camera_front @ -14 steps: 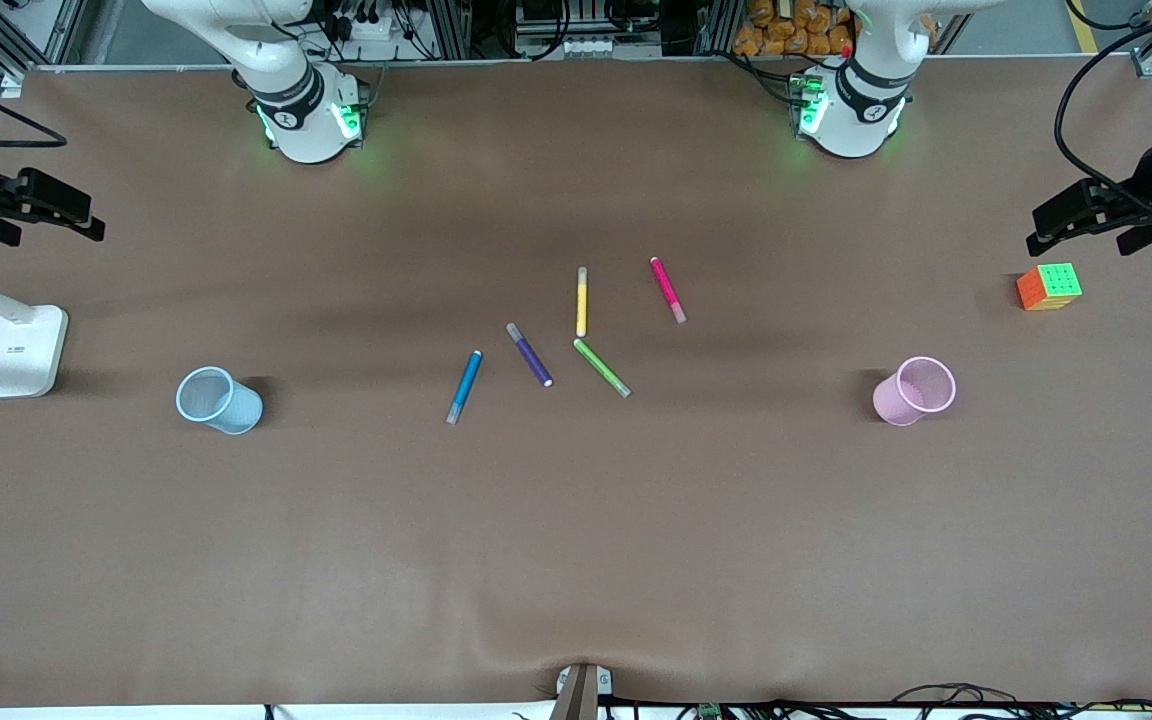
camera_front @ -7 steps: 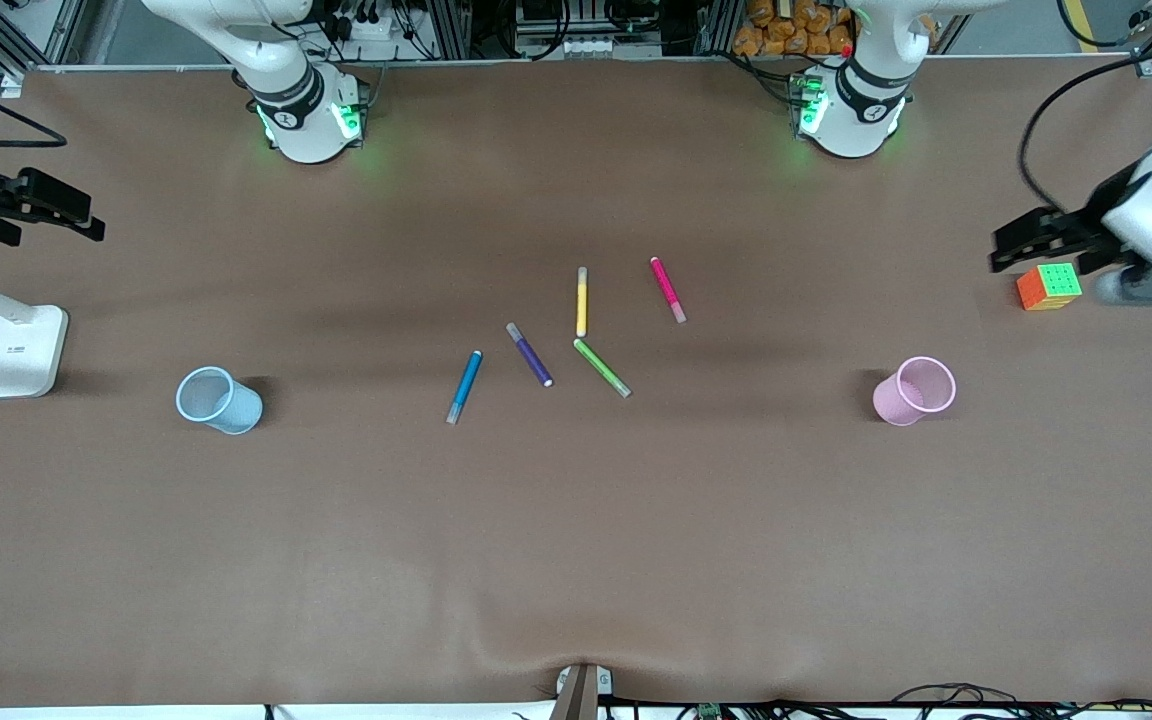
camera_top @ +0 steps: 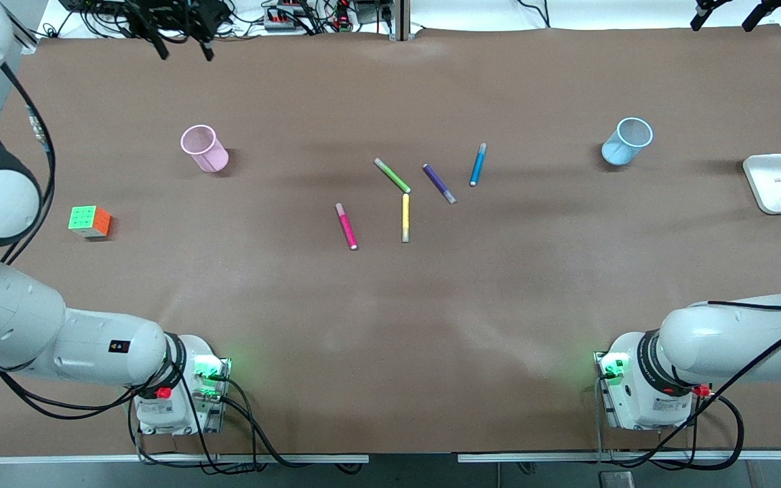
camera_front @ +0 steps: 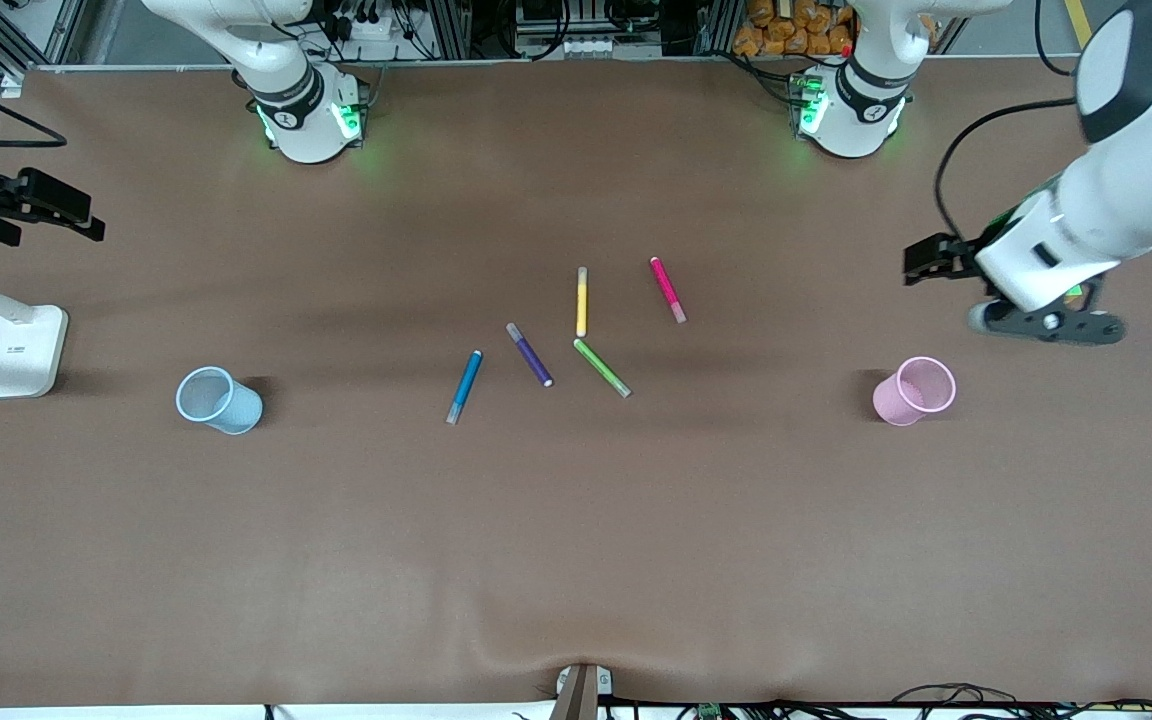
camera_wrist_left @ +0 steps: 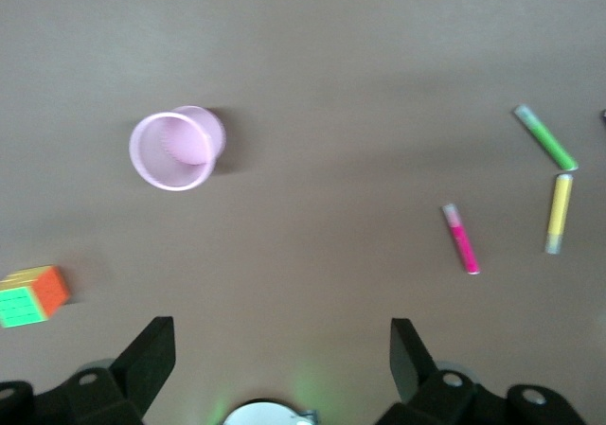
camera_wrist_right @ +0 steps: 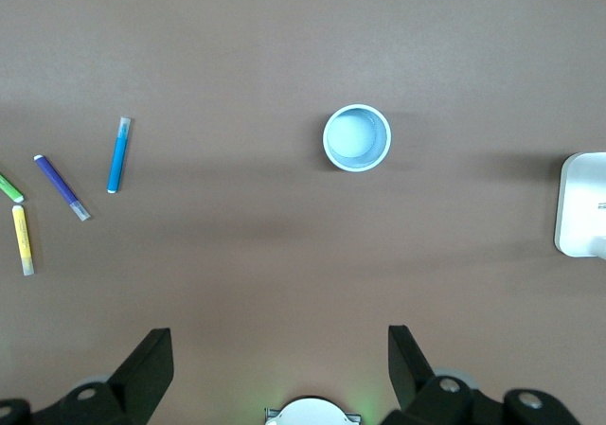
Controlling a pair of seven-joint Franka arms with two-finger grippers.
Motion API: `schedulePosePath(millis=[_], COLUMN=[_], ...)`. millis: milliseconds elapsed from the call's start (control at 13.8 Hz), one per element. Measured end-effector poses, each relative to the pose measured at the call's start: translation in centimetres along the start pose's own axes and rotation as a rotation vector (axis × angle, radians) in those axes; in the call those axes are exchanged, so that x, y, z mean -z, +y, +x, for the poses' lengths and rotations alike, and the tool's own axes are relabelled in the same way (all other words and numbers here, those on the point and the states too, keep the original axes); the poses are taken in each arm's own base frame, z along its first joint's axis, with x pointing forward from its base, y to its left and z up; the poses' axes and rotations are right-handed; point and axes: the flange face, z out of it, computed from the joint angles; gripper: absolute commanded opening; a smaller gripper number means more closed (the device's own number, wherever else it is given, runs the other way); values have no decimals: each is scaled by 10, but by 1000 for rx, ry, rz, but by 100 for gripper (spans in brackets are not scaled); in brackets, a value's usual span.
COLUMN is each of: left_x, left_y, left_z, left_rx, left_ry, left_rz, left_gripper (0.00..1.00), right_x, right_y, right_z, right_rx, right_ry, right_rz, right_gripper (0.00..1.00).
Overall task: Place pink and blue markers in matching cups
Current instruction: 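Move the left gripper past the pink cup toward the pink marker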
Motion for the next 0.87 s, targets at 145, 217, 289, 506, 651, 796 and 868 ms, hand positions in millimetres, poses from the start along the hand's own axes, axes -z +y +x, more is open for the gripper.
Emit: schedulePosePath(millis=[145,217,289,506,651,796,868], left_x=[-18,-27,-37,-66,-86,-115,-133], left_y=[15,21,27,51,73,92,103], left_z=[10,16,22,36,40,41,40], left_rx=[14,15,17,48,54,77,106], left_ry=[-21,-28,-35,-54,-54,-38,-29], left_rz=[-13,-15,-23,-34,-29,-29,-30], left_gripper=[100,100,100,100,100,100,100], right_x=[0,0,0,0,0,0,0], right_y=[0,0,0,0,0,0,0], right_z=[0,0,0,0,0,0,0], right_rx=[0,0,0,0,0,0,0], right_ry=[0,0,0,0,0,0,0], right_rz=[0,0,0,0,0,0,0], right_gripper=[100,100,100,100,100,100,100])
